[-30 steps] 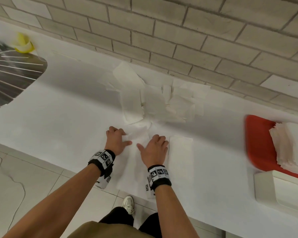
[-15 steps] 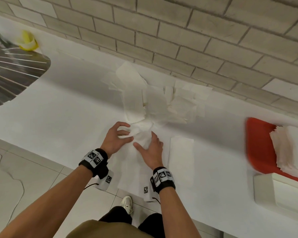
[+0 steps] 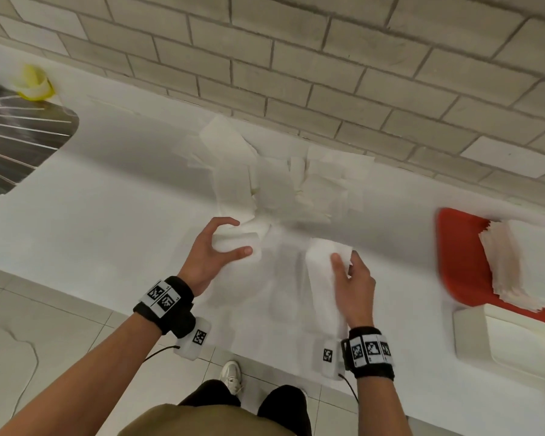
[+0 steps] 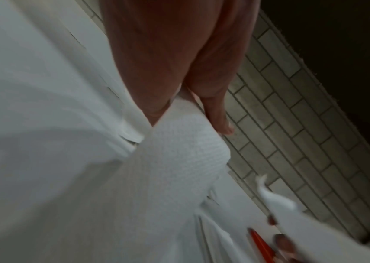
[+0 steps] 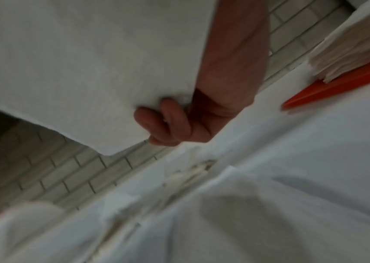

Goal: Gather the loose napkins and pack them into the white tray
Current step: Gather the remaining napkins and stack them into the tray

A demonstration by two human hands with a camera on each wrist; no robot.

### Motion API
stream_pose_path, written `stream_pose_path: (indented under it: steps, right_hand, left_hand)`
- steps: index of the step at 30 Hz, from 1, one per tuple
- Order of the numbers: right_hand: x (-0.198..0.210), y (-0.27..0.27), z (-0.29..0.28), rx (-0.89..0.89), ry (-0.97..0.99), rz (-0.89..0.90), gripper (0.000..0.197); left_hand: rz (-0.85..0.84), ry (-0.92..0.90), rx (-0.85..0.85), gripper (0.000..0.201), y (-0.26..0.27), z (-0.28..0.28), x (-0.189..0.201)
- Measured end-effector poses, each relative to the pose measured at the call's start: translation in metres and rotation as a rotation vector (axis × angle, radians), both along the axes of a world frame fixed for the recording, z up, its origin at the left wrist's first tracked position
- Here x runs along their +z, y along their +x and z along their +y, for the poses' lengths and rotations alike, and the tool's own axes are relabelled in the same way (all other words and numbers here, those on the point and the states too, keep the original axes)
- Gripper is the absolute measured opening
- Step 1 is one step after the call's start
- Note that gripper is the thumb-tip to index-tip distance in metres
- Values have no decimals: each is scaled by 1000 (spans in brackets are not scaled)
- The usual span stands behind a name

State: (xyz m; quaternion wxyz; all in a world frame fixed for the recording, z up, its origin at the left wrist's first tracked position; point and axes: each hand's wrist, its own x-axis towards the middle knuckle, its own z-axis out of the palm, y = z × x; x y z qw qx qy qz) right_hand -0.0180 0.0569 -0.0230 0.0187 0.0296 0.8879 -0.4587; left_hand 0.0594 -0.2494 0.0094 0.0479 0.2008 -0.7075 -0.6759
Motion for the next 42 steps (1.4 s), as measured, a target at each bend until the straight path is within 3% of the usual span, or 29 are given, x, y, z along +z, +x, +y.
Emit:
stream_pose_path:
  steps: [4, 8, 9, 11, 13, 15, 19, 23, 26, 29, 31, 34, 38, 40, 42]
  right_hand:
    - [-50, -19, 4, 86, 271, -74, 37]
    - [-39, -12, 3, 3, 421, 3, 42]
    - [-29, -5, 4, -22, 361, 73, 44]
    - [-1, 17, 2, -32, 17, 112, 41]
    - [27, 41, -1, -1, -405, -46, 40]
    - [38, 56, 3, 32, -584, -167, 46]
    - [17, 56, 20, -83, -396, -89, 45]
    - [-21, 39, 29, -61, -176, -116, 39]
    - [-37, 33, 29, -30, 169, -120, 41]
    - [-40, 26, 28, -109, 500, -187, 74]
    - [-37, 19, 23, -72, 598, -295, 89]
    - [-36, 9, 12, 92, 573, -339, 74]
    - [-21, 12, 9, 403, 402, -325, 39]
    - [-6, 22, 15, 557, 341, -269, 39]
    - [6, 33, 22, 652, 314, -173, 48]
  left_hand:
    - [24, 47, -133, 35, -2, 32, 11]
    - [52, -55, -235, 13, -7, 63, 18]
    - [50, -64, -249, 13, -9, 71, 21]
    - [58, -55, -256, 15, -13, 87, 27]
    - [94, -39, -254, 20, -21, 107, 35]
    - [134, -20, -251, 27, -33, 126, 40]
    - [121, -118, -205, 47, -66, 150, 10]
    - [5, -378, -240, 59, -91, 167, -37]
    - [-50, -567, -279, 62, -99, 175, -62]
    - [-147, -755, -272, 65, -99, 171, -77]
    - [-196, -717, -351, 65, -96, 166, -81]
    - [-215, -691, -379, 69, -88, 156, -78]
    - [-186, -781, -436, 109, -72, 130, -73]
    - [-134, -648, -508, 122, -64, 110, -69]
    - [-122, -488, -569, 115, -56, 94, -62]
